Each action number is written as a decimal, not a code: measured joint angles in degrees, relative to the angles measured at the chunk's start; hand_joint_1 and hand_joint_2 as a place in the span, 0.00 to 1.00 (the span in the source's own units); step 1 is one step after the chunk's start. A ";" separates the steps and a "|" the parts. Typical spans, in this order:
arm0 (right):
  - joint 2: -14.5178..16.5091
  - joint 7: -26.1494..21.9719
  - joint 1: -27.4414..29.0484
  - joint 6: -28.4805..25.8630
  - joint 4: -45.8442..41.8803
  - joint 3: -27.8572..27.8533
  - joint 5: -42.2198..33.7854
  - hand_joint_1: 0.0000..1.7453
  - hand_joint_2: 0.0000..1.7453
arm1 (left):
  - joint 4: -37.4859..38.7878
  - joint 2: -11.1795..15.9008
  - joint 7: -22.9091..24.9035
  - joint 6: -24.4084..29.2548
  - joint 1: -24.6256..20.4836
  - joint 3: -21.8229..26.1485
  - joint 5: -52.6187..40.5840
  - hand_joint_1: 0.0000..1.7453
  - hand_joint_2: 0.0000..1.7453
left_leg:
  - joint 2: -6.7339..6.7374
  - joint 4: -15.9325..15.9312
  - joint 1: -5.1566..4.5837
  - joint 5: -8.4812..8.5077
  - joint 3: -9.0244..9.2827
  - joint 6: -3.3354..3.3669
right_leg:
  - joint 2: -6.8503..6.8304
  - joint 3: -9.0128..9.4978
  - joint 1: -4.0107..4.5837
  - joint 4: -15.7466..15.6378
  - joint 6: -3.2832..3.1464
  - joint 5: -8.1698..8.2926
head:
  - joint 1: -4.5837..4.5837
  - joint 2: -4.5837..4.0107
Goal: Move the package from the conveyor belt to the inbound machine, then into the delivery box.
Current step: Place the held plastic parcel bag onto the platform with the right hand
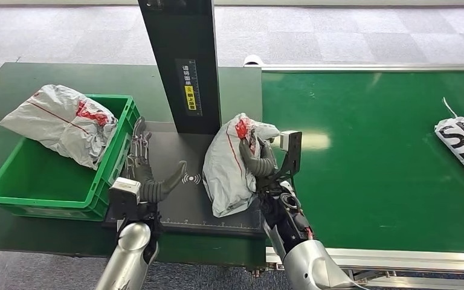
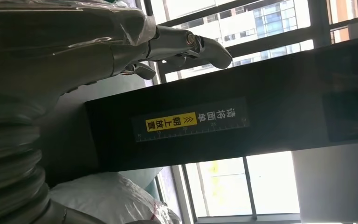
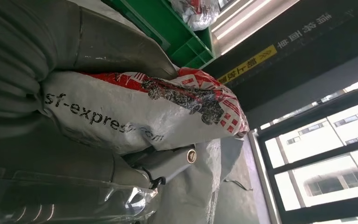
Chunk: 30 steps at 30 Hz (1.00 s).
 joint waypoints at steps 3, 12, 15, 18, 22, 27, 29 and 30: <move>0.08 0.46 0.02 -0.15 1.26 3.91 -4.76 1.00 1.00 | 1.34 -0.29 0.00 0.07 -0.88 -0.02 -0.03 0.00 1.00 | 0.02 0.00 0.00 0.00 -0.01 0.00 | 0.02 -0.01 0.00 0.00 0.00 0.00 | 0.01 0.00; 0.07 2.73 0.03 -1.95 3.20 17.53 -15.62 0.00 1.00 | 3.79 -0.50 0.00 0.29 -2.21 -0.07 0.05 0.00 1.00 | 0.03 0.00 0.01 0.00 0.00 0.00 | 0.03 -0.03 0.01 0.00 0.00 0.00 | 0.00 0.00; 0.07 3.24 0.02 -3.05 3.63 20.54 -16.19 0.00 1.00 | 4.30 -0.58 0.00 0.31 -2.36 -0.09 0.03 0.00 1.00 | 0.02 0.00 0.00 0.00 0.00 0.00 | 0.02 -0.03 0.00 0.00 0.00 0.00 | 0.01 0.00; 0.07 2.91 -0.05 -6.77 3.99 22.94 -11.56 0.00 1.00 | 4.81 -0.59 0.00 0.19 -2.52 -0.05 -0.20 0.00 1.00 | 0.03 0.00 0.00 0.00 0.00 0.00 | 0.03 -0.01 0.00 0.00 0.00 0.00 | 0.01 0.00; 0.07 2.98 0.07 -16.26 3.53 29.32 2.83 0.00 1.00 | 5.56 -0.59 0.00 0.18 -2.51 -0.13 -0.56 0.00 1.00 | 0.03 0.00 0.01 0.00 0.01 0.00 | 0.03 -0.01 0.01 0.00 -0.01 0.01 | 0.01 0.00; -0.01 3.74 2.05 -20.06 -0.43 33.34 11.08 0.00 1.00 | 5.77 -0.58 0.00 0.52 -2.15 -0.63 -0.72 0.00 1.00 | 0.02 0.00 0.01 0.00 0.01 -0.01 | 0.02 -0.02 0.01 0.00 -0.01 0.00 | 0.01 0.00; -0.28 3.21 3.93 -19.89 -3.60 32.92 14.34 0.00 1.00 | 5.68 -0.54 0.00 0.88 -1.72 -0.84 -1.08 0.00 1.00 | 0.02 0.00 0.01 -0.01 0.01 -0.01 | 0.02 -0.02 0.01 0.00 -0.01 -0.01 | 0.01 0.00; -0.54 2.89 5.25 -19.49 -5.93 32.30 16.10 0.00 1.00 | 5.52 -0.49 0.00 1.01 -1.33 -0.92 -1.35 0.00 1.00 | 0.02 0.00 0.00 -0.01 0.00 -0.01 | 0.02 -0.02 0.00 0.00 -0.01 -0.01 | 0.02 0.00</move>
